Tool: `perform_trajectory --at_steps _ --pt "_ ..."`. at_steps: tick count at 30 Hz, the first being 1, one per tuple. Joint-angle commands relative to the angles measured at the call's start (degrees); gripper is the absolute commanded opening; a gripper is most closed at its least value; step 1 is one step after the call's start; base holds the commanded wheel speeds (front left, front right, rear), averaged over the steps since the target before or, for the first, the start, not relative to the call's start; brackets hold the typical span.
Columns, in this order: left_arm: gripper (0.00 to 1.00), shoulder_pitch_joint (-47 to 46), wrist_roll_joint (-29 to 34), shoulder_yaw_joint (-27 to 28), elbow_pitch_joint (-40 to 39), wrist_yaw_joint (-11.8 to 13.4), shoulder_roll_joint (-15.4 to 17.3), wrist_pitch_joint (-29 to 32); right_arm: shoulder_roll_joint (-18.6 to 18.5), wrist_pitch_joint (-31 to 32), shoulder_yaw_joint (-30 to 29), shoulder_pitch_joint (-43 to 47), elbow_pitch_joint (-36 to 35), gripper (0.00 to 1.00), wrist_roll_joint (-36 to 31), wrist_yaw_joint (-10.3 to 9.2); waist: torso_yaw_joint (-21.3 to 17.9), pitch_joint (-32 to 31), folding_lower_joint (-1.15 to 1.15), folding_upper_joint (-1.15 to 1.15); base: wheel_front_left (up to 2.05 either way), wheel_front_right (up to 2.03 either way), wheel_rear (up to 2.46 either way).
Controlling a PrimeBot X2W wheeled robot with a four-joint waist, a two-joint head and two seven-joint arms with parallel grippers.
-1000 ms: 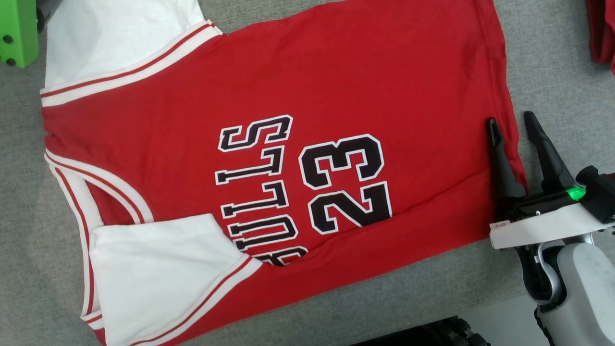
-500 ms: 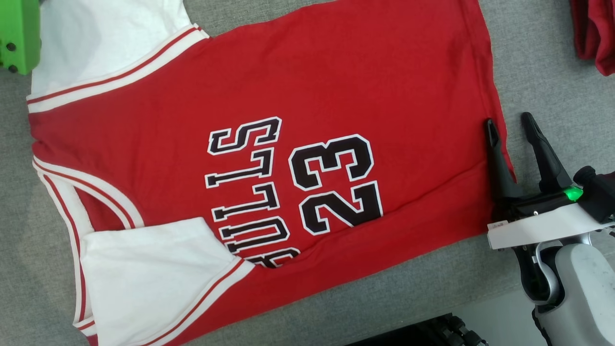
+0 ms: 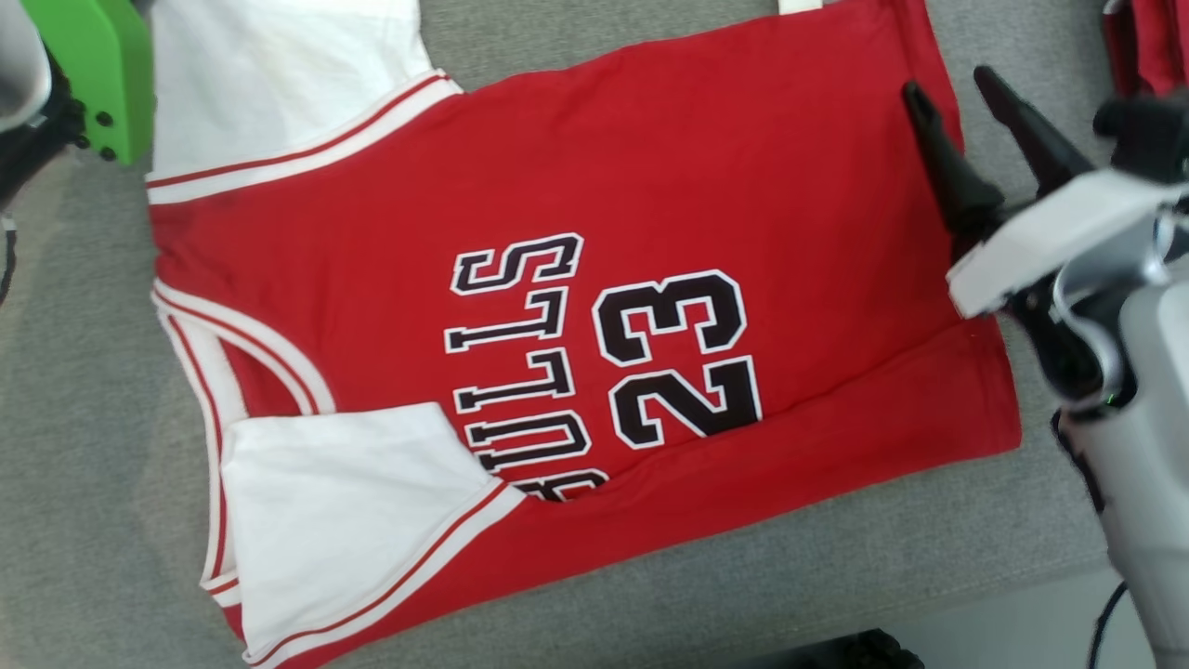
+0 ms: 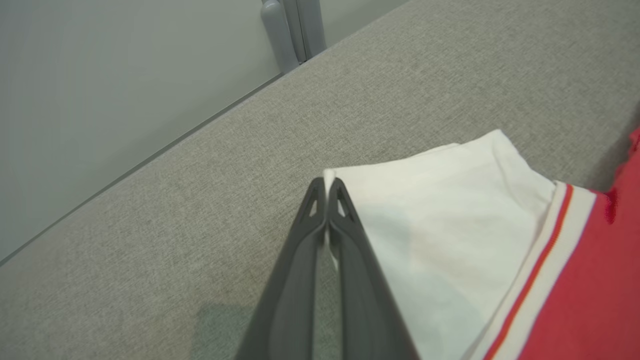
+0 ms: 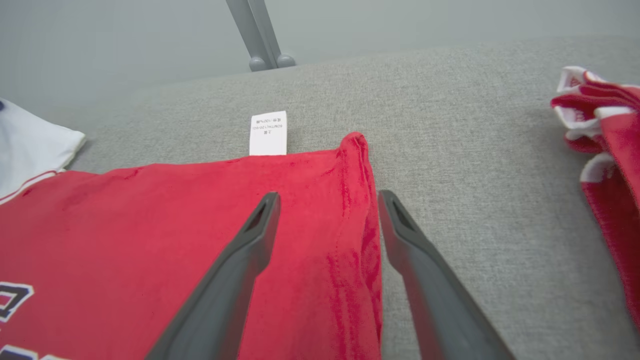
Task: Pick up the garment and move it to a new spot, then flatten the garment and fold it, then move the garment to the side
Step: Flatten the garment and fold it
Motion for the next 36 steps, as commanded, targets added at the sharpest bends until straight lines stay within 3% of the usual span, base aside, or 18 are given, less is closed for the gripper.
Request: perform_trajectory --at_steps 1,6,10,14,27,30,31,32,36 --pt "0.0 -0.44 -0.16 -0.59 -0.45 -0.07 -0.37 -0.64 -0.46 3.14 -0.94 -2.18 1.36 1.0 -1.04 -0.05 2.35 -1.69 -0.01 0.0 0.0 0.0 0.0" --pt "0.0 -1.86 0.02 -2.47 -3.52 -0.07 -0.72 -2.1 -0.08 16.35 -2.62 -9.72 6.62 1.0 -4.75 -0.03 4.67 -1.83 -0.01 0.0 0.0 0.0 0.0" --pt "0.0 -2.43 0.64 -3.37 -6.12 -0.07 -0.3 -2.61 0.48 22.64 -3.75 -13.52 9.76 1.0 -7.61 -0.03 5.95 -1.59 -0.01 0.0 0.0 0.0 0.0" --pt "0.0 -2.96 0.88 -3.86 -8.04 -0.07 -0.03 -2.96 1.33 25.26 -5.58 -15.46 11.9 1.0 -11.02 -0.03 6.82 -1.44 -0.01 0.0 0.0 0.0 0.0" --pt "0.0 -2.46 0.45 -4.39 -8.9 -0.07 0.52 -3.55 3.1 27.64 -8.57 -17.16 14.01 0.98 -12.08 -0.03 8.11 -1.23 -0.01 0.0 0.0 0.0 0.0" --pt "0.0 -2.35 0.7 -4.42 -8.89 -0.08 0.39 -3.5 3.02 27.26 -9.02 -17.62 14.24 0.4 -12.63 -0.03 8.35 -1.14 -0.01 0.0 0.0 0.0 0.0" --pt "0.0 -2.32 0.75 -4.43 -8.89 -0.08 0.34 -3.47 3.02 27.24 -9.11 -17.56 14.34 0.26 -12.69 -0.03 8.43 -1.11 -0.01 0.0 0.0 0.0 0.0" --pt "0.0 -2.32 0.8 -4.43 -8.87 -0.08 0.29 -3.48 3.02 27.28 -9.19 -17.54 14.46 0.01 -12.84 -0.03 8.49 -1.08 -0.01 0.0 0.0 0.0 0.0" --pt "0.0 -2.36 0.89 -4.44 -8.73 -0.08 -0.02 -3.61 2.79 26.51 -10.06 -18.29 15.01 0.0 -13.73 -0.03 8.81 -0.95 -0.01 0.0 0.0 0.0 0.0"
